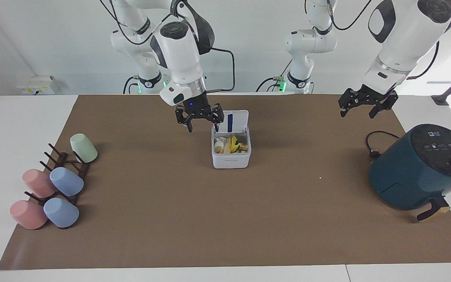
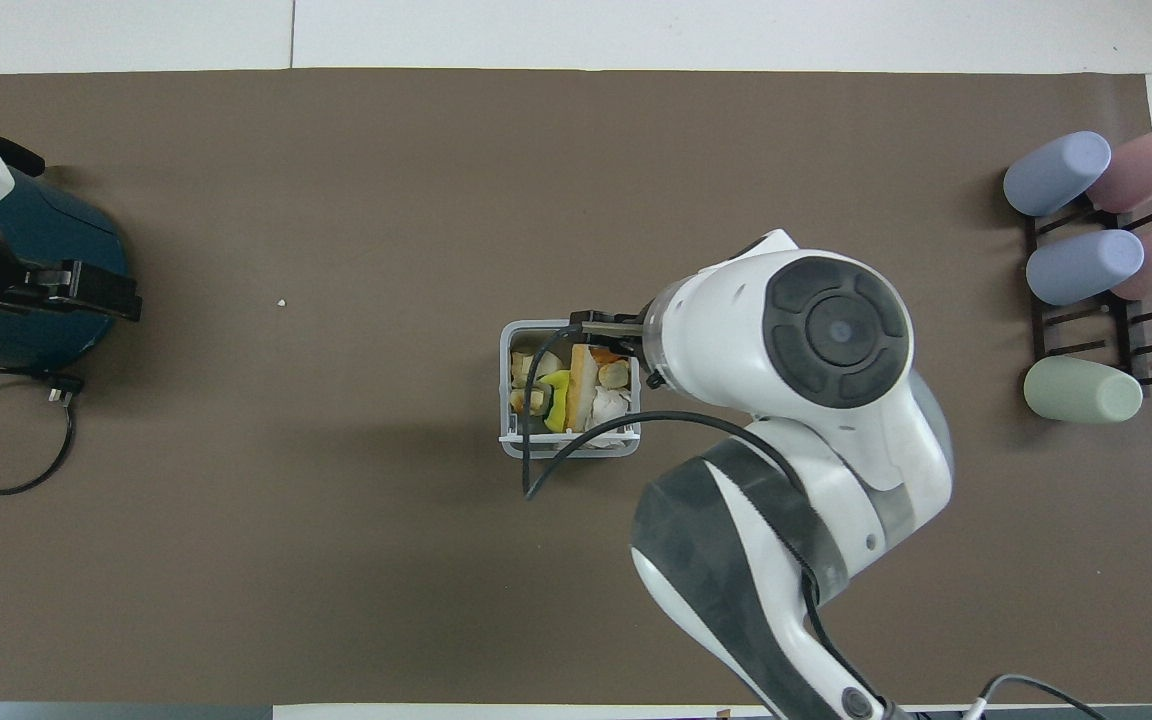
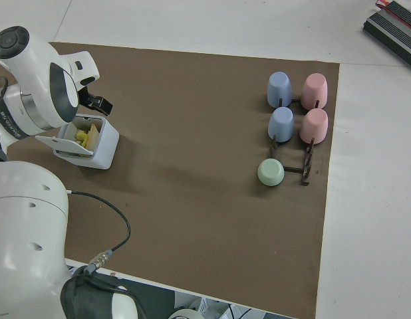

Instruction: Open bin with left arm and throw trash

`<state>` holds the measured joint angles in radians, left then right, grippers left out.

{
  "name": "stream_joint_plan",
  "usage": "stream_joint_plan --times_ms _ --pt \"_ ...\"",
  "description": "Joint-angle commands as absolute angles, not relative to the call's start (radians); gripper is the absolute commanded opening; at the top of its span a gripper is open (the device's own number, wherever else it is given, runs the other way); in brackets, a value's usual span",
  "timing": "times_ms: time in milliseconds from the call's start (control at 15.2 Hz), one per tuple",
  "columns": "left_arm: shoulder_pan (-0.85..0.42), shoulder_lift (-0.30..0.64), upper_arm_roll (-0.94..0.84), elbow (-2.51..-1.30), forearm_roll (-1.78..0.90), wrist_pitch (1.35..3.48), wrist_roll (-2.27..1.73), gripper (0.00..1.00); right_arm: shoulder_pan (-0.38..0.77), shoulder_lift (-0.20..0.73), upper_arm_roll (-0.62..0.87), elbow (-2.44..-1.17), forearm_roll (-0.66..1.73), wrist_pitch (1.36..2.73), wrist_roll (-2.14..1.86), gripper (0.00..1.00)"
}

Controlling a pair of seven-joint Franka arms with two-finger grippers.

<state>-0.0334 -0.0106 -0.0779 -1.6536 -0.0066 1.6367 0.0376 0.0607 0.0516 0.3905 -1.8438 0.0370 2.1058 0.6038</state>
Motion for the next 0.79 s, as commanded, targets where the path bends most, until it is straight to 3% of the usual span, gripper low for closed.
stream_joint_plan --times_ms 0,724 --pt "-0.031 -0.032 -0.075 -1.667 -0.005 1.631 0.023 1.00 0.048 0.000 0.310 -1.859 0.028 2.065 0.505 1.00" --pt "-0.041 -0.037 -0.075 -1.675 -0.008 1.617 0.020 1.00 0.080 -0.069 -0.008 -1.803 0.028 1.804 0.080 1.00"
